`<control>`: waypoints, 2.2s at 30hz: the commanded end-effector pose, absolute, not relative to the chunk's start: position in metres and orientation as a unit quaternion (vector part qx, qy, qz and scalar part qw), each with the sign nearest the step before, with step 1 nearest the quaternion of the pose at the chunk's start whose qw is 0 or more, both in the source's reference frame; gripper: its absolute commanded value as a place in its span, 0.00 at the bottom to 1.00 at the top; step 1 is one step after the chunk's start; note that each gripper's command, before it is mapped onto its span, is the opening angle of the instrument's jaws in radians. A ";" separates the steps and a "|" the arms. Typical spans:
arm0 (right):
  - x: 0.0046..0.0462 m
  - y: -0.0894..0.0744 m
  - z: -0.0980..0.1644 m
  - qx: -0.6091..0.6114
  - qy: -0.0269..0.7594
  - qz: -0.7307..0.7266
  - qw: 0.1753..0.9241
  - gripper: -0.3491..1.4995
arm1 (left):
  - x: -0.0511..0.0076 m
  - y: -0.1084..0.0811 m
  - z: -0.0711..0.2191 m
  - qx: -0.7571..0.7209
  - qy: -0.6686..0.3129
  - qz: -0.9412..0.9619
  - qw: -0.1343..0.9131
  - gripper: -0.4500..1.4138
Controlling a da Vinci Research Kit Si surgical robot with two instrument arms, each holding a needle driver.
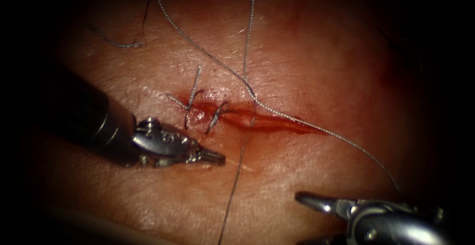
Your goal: Wound Closure
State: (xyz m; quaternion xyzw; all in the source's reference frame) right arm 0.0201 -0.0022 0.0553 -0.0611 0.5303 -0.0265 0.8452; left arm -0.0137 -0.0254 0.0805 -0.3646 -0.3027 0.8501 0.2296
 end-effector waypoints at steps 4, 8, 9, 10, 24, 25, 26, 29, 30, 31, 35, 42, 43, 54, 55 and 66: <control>0.0225 0.000 0.062 -0.096 0.517 -0.066 0.848 0.93 | -0.0137 -0.026 0.081 -0.363 -0.304 0.850 0.230 0.14; 0.0243 0.000 0.066 -0.110 0.517 -0.081 0.845 0.93 | -0.0137 -0.026 0.081 -0.363 -0.304 0.850 0.230 0.14; 0.0254 0.000 0.067 -0.120 0.514 -0.094 0.844 0.93 | -0.0137 -0.026 0.081 -0.363 -0.304 0.850 0.230 0.14; 0.0258 0.000 0.067 -0.124 0.514 -0.097 0.843 0.93 | -0.0136 -0.026 0.081 -0.363 -0.304 0.850 0.230 0.14; 0.0287 -0.001 0.071 -0.160 0.506 -0.129 0.838 0.93 | -0.0132 -0.026 0.081 -0.364 -0.304 0.850 0.230 0.14; 0.0289 -0.001 0.071 -0.162 0.505 -0.131 0.838 0.93 | -0.0132 -0.026 0.081 -0.364 -0.304 0.850 0.230 0.14; 0.0291 -0.001 0.071 -0.162 0.505 -0.131 0.838 0.93 | -0.0132 -0.026 0.081 -0.364 -0.304 0.850 0.230 0.14; 0.0296 -0.001 0.071 -0.168 0.503 -0.136 0.837 0.93 | -0.0131 -0.026 0.081 -0.364 -0.304 0.850 0.230 0.14; 0.0297 -0.001 0.072 -0.169 0.502 -0.136 0.837 0.93 | -0.0131 -0.026 0.081 -0.364 -0.304 0.850 0.230 0.14; 0.0299 -0.001 0.072 -0.170 0.501 -0.135 0.838 0.93 | -0.0132 -0.026 0.081 -0.364 -0.304 0.850 0.230 0.14; 0.0304 -0.001 0.072 -0.165 0.499 -0.138 0.839 0.87 | -0.0132 -0.026 0.081 -0.364 -0.304 0.850 0.230 0.14; 0.0305 -0.002 0.073 -0.081 0.475 -0.180 0.858 0.00 | -0.0131 -0.026 0.081 -0.363 -0.305 0.849 0.233 0.14; 0.0304 -0.002 0.073 -0.075 0.475 -0.175 0.859 0.00 | -0.0131 -0.026 0.081 -0.363 -0.305 0.849 0.233 0.14; 0.0291 -0.009 0.066 -0.017 0.495 -0.136 0.858 0.00 | -0.0131 -0.026 0.081 -0.363 -0.306 0.849 0.232 0.14; 0.0291 -0.010 0.065 -0.014 0.497 -0.136 0.857 0.00 | -0.0131 -0.026 0.081 -0.363 -0.306 0.849 0.232 0.14; 0.0348 -0.025 0.045 0.052 0.560 -0.177 0.808 0.00 | -0.0131 -0.026 0.081 -0.363 -0.305 0.849 0.232 0.14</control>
